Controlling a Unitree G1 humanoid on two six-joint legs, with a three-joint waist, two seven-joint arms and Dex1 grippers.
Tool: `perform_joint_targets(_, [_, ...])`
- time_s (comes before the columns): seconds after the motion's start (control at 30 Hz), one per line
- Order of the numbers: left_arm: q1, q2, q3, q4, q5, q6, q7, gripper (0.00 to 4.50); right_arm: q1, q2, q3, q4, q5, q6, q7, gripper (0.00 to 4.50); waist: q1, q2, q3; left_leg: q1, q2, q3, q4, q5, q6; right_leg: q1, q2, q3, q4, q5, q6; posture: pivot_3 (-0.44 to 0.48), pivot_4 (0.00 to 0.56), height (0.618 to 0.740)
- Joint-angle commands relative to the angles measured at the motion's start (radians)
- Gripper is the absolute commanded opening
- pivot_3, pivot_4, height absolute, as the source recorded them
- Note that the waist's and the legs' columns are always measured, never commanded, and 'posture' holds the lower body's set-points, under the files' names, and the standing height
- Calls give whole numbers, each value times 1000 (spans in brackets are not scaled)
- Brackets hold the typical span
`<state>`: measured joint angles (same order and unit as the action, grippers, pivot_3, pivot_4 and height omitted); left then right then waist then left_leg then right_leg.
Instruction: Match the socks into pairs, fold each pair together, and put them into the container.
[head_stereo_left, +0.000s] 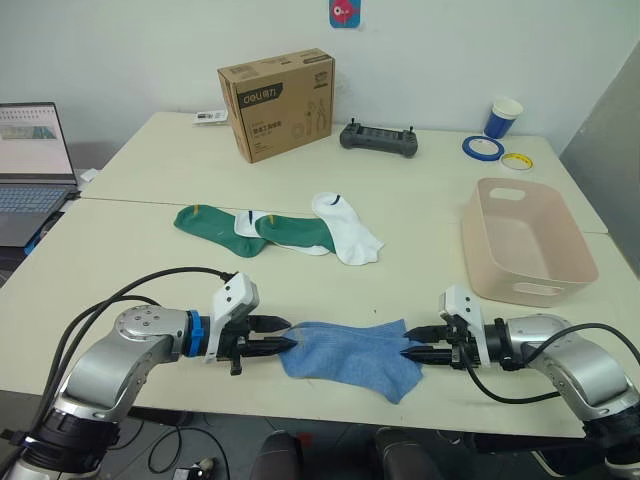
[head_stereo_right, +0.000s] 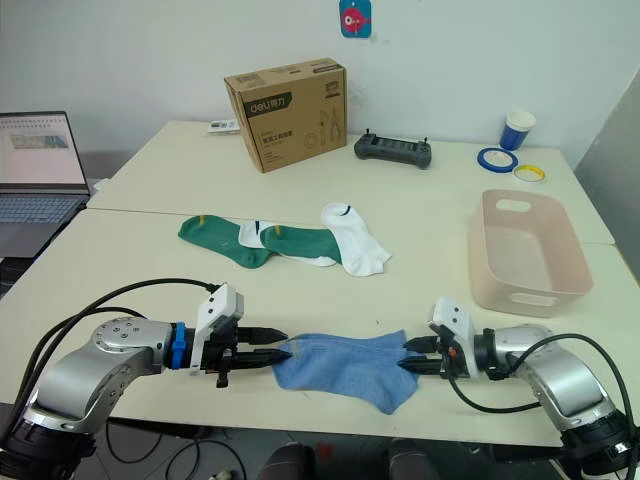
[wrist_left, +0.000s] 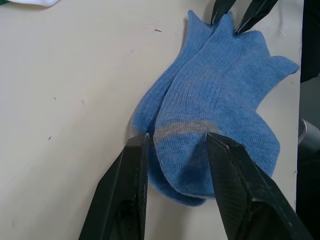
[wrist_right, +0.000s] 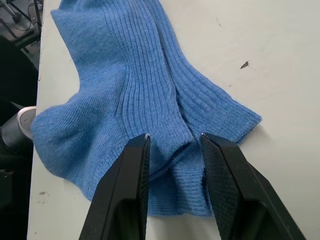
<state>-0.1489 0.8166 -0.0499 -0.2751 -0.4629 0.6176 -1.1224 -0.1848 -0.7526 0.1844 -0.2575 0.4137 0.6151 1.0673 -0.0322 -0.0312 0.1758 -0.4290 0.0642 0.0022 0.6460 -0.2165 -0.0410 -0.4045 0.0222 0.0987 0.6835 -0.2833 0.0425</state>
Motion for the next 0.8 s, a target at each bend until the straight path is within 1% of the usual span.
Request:
perform_joint_targets(0.03, [1, 2, -4, -22, 0, -18, -2, 1874, -3, -10, -15, -17, 3, -21, 14, 844, 0, 0, 0, 0, 0, 0, 0, 0, 0, 0, 0, 0, 0, 0, 0, 0, 150, 740])
perform_joint_targets(0.1, [0, 2, -5, -21, -1, -18, -2, 1874, -5, -8, -24, -18, 10, -17, 12, 139, 0, 0, 0, 0, 0, 0, 0, 0, 0, 0, 0, 0, 0, 0, 0, 0, 150, 740])
perform_joint_targets(0.13, [-1, 1, -6, -21, -1, -18, -1, 1874, -6, -7, -26, -18, 12, -16, 12, 65, 0, 0, 0, 0, 0, 0, 0, 0, 0, 0, 0, 0, 0, 0, 0, 0, 150, 740])
perform_joint_targets(0.6, [13, 18, 6, -18, -8, -20, -9, 1874, -9, -5, -46, -40, 36, -15, 13, 65, 0, 0, 0, 0, 0, 0, 0, 0, 0, 0, 0, 0, 0, 0, 0, 0, 150, 740])
perform_joint_targets(0.8, [7, 19, -7, 7, 24, -28, 8, 1874, -10, -8, -48, -55, 54, -4, 11, 65, 0, 0, 0, 0, 0, 0, 0, 0, 0, 0, 0, 0, 0, 0, 0, 0, 150, 740])
